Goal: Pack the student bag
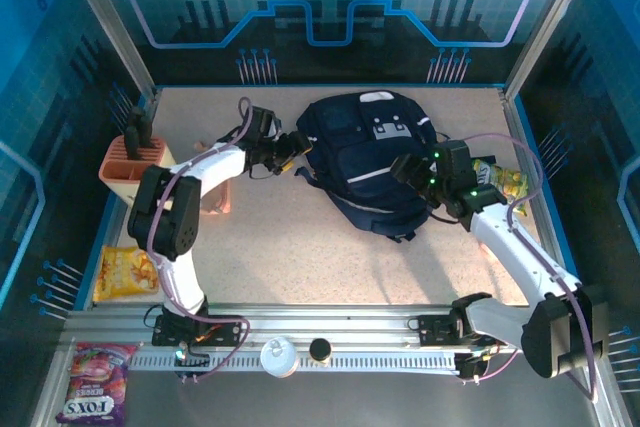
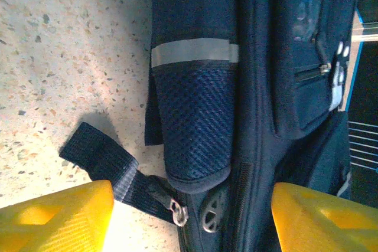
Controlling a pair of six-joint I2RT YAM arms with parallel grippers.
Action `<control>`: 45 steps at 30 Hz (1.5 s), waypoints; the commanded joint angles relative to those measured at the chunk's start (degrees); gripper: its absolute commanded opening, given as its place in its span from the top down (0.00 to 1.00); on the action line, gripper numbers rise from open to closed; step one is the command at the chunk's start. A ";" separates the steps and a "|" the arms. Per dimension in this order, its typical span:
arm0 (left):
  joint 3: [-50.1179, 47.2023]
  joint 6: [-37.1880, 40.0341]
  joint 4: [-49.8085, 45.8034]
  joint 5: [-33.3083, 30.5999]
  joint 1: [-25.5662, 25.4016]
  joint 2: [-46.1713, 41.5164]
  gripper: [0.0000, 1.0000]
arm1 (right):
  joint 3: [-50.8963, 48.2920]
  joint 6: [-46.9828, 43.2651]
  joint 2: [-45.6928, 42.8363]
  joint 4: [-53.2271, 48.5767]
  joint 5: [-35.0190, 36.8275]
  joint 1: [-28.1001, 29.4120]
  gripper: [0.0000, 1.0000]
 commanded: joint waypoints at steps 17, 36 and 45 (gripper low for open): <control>7.94 -5.51 5.81 8.41 -0.07 10.50 0.73 | -0.52 -1.27 8.22 6.52 -6.52 1.03 0.20; -10.68 -8.73 8.41 2.57 0.99 -9.80 1.00 | 22.99 -16.38 37.13 6.27 -7.12 0.67 0.28; -14.64 -10.52 8.95 3.73 -1.62 -12.12 1.00 | 27.02 -22.62 33.70 -1.94 -2.60 0.72 0.27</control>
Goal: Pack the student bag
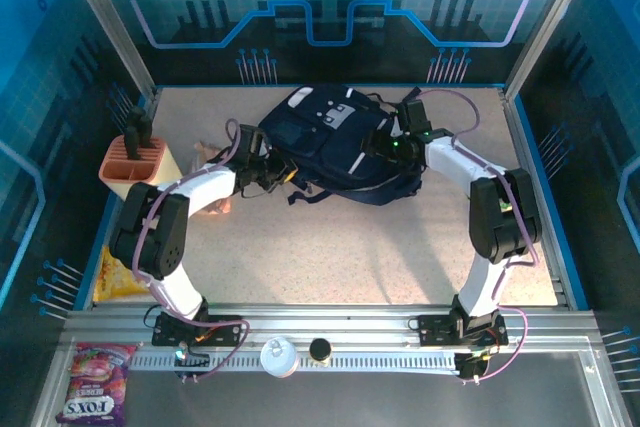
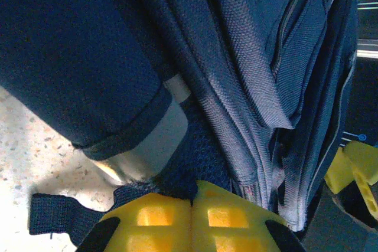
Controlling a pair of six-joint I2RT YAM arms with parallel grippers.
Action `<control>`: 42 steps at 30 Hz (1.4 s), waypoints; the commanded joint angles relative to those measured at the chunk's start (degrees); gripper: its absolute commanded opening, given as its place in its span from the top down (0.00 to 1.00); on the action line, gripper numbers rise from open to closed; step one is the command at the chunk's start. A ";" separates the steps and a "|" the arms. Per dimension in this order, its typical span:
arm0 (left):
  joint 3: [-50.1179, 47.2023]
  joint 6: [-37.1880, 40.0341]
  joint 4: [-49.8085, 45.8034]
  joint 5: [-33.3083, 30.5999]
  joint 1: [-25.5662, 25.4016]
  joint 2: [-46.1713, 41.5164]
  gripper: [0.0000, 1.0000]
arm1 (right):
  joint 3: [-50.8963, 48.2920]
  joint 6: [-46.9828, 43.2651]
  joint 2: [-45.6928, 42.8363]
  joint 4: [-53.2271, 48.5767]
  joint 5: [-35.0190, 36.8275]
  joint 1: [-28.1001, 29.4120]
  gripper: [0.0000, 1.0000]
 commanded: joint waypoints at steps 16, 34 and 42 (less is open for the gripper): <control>2.59 -0.33 5.59 4.47 -5.34 -2.06 1.00 | -16.24 6.56 -27.95 -9.52 22.66 25.24 0.42; 3.73 7.77 0.97 13.09 -5.34 -3.00 1.00 | -7.92 13.50 -5.65 2.25 35.34 36.71 0.73; 5.56 8.51 -0.52 14.72 -5.39 -2.55 1.00 | -6.04 15.13 -2.22 1.31 35.63 33.59 0.73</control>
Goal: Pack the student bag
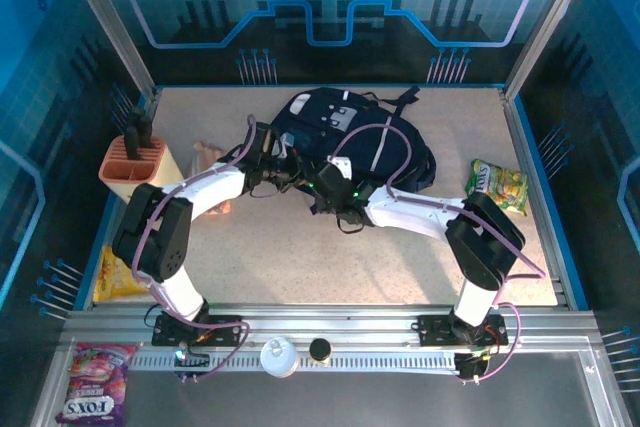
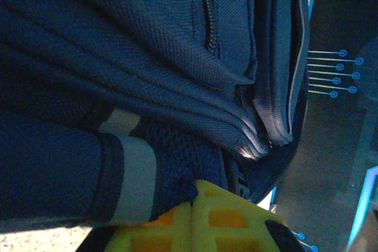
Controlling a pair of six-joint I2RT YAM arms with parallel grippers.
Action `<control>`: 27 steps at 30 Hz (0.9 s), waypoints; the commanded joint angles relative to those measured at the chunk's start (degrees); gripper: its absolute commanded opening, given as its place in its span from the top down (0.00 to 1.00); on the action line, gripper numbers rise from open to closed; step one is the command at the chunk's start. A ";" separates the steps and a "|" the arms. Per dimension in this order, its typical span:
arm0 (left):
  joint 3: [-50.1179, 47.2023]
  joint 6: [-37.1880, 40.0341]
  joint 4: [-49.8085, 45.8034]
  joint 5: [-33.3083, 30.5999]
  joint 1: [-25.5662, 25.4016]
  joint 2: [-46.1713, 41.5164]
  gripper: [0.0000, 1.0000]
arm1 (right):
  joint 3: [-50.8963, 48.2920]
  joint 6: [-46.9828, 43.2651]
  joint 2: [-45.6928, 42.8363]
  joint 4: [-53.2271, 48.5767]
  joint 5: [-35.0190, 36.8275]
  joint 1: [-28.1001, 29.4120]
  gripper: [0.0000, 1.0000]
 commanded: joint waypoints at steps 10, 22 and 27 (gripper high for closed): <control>2.66 1.86 -0.61 5.95 -0.73 -2.15 1.00 | 4.96 0.61 2.74 -2.53 4.47 -1.55 0.65; 2.66 1.40 -1.19 5.51 -0.73 -2.31 1.00 | 8.51 5.26 4.24 -9.38 10.52 -1.87 0.71; 2.84 1.28 -1.41 5.34 -0.73 -2.31 1.00 | 9.18 5.49 4.53 -10.46 11.59 -2.03 0.78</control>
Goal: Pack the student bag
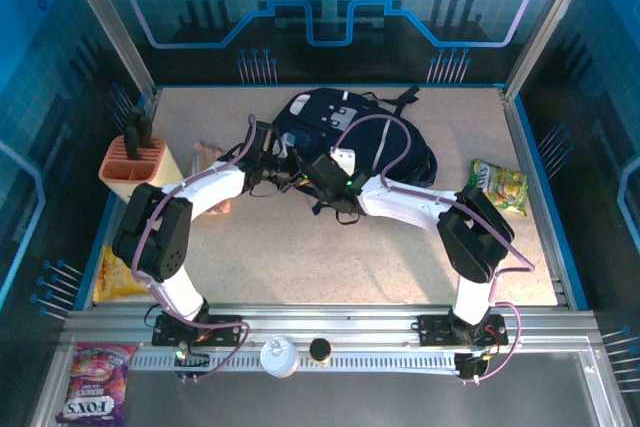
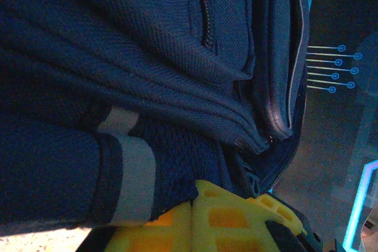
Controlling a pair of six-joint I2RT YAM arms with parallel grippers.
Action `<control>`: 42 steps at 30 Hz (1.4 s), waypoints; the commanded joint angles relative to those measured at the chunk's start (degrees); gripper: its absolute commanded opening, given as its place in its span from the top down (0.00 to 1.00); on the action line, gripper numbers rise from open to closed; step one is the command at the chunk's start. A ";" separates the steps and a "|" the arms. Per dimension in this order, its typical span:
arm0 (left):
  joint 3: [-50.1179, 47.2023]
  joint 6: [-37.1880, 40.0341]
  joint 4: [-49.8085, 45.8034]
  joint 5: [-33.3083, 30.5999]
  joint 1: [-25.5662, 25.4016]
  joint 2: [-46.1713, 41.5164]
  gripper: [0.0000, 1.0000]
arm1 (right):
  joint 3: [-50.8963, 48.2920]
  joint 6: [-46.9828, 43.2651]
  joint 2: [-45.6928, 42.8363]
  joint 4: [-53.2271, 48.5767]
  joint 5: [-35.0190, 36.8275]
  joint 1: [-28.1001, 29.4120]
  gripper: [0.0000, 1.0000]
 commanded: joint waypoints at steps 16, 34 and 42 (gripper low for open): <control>2.73 0.87 -1.05 1.39 0.80 -2.70 1.00 | -5.62 -4.15 -5.54 -1.36 6.85 -1.71 0.88; 3.86 0.96 -1.99 -0.28 2.18 -1.08 1.00 | -15.33 -24.49 -13.53 7.69 -6.00 -9.16 0.84; 4.48 0.81 -2.19 -0.02 2.17 -1.17 1.00 | -13.76 -26.39 -11.11 7.32 -5.64 -9.83 0.83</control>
